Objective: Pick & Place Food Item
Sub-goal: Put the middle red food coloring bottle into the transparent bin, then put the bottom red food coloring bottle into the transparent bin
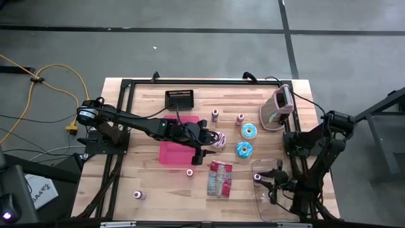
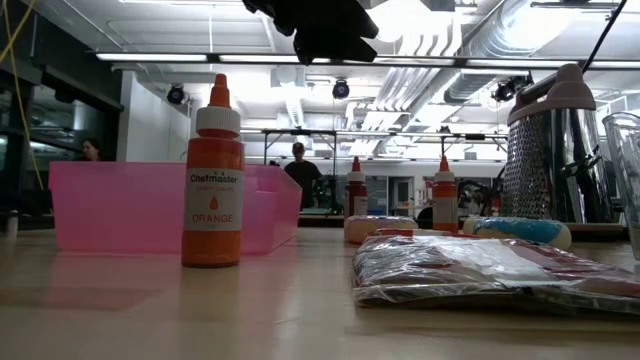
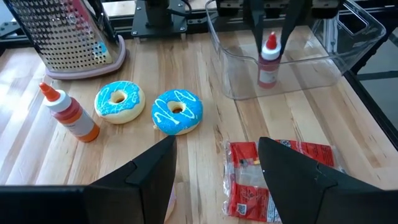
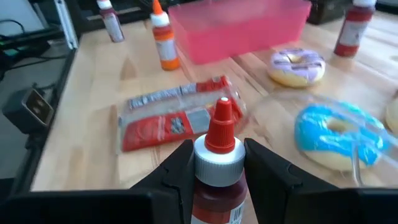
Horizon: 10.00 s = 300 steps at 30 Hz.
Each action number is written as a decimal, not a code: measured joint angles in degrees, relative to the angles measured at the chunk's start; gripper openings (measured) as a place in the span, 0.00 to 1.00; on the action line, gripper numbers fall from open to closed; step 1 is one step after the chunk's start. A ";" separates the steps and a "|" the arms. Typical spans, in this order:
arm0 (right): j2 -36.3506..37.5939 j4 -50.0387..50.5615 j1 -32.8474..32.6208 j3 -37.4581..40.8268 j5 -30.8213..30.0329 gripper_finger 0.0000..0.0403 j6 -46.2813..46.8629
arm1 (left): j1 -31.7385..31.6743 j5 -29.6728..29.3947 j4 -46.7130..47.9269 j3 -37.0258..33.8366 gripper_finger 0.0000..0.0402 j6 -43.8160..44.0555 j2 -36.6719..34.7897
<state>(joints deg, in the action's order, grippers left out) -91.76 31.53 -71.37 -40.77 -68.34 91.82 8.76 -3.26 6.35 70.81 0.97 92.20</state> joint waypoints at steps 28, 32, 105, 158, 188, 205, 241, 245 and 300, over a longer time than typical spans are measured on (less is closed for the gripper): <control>1.23 1.11 0.00 0.00 1.36 0.37 0.11 | 0.00 0.00 -0.23 0.00 0.55 0.11 0.00; 2.31 1.09 -0.40 0.00 1.05 0.37 -0.60 | 0.00 0.00 -0.24 0.00 0.55 0.11 0.00; 31.45 -6.56 -1.75 0.00 25.45 0.37 -31.99 | 0.00 0.02 -0.20 0.00 0.55 0.09 0.00; 31.18 -7.25 -1.75 0.00 28.47 0.37 -31.90 | 42.93 -41.77 61.95 -0.28 0.55 63.82 -16.41; 31.23 -7.35 -1.75 0.00 28.47 0.37 -31.93 | 54.11 -26.93 40.50 -16.19 0.55 27.84 -36.23; 31.23 -7.35 -1.75 0.00 28.46 0.37 -31.93 | 64.08 -25.09 28.49 -34.47 0.55 31.37 -50.96; 31.23 -7.37 -1.75 0.00 28.48 0.37 -31.93 | 61.13 -11.47 24.45 -45.48 0.55 33.56 -49.72; 31.23 -7.37 -1.75 0.00 28.48 0.37 -31.93 | 57.00 -8.64 23.21 -45.48 0.55 27.32 -49.72; 31.23 -7.36 -1.76 0.00 28.48 0.37 -31.93 | 48.96 2.47 5.76 -45.48 0.55 13.36 -29.74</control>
<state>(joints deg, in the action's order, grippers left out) -60.53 24.17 -73.13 -40.77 -39.86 59.90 57.71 -0.80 12.11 25.32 14.33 62.47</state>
